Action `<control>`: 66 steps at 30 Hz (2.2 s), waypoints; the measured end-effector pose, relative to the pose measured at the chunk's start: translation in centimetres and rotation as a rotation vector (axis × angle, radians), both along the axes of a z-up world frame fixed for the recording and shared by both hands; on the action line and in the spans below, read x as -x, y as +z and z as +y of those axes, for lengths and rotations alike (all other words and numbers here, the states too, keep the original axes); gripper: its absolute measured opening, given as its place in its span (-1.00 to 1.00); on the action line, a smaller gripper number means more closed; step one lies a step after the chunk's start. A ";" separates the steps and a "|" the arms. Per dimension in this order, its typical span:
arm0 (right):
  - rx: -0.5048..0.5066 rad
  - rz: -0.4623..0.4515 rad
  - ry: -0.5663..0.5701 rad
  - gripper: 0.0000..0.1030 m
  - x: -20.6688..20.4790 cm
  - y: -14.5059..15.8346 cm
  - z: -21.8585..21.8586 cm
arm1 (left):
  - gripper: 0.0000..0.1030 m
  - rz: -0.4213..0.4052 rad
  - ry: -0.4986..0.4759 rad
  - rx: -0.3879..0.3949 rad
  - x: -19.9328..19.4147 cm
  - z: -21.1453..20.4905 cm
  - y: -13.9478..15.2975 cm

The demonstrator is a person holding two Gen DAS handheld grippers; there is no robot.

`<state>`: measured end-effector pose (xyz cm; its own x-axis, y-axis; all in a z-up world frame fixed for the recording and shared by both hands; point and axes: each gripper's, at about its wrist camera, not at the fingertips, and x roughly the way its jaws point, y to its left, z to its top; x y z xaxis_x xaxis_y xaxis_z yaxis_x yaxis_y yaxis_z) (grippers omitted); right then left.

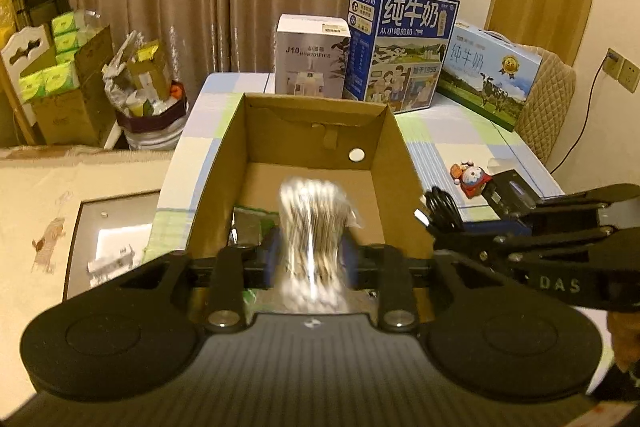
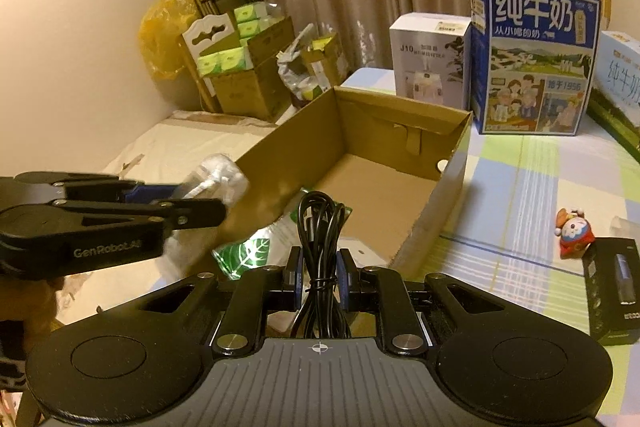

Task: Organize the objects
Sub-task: 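Open left gripper releasing the swabs into the box while right gripper releases the cable, then move left gripper to the black FLYCO box while right gripper approaches the brown hair tie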

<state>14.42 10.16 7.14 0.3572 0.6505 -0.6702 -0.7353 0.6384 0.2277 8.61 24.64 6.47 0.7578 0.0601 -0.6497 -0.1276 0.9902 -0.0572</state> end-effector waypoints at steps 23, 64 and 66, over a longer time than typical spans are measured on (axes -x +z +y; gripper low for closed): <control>-0.025 0.024 -0.023 -0.73 -0.6 0.0 1.0 | 0.07 0.017 0.042 0.017 1.5 0.9 -1.0; -0.082 0.007 -0.579 0.00 3.5 0.0 -28.5 | 0.98 -0.067 -0.188 0.058 0.5 -18.2 1.6; -0.080 0.009 -0.596 0.00 3.1 -0.4 -29.5 | 0.98 -0.057 -0.190 0.061 -0.2 -19.0 1.1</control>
<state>11.29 -19.34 6.78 0.6704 0.3882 -0.6324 -0.2533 0.9208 0.2967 8.83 5.62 7.59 0.7874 -0.1261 -0.6034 0.0667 0.9905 -0.1200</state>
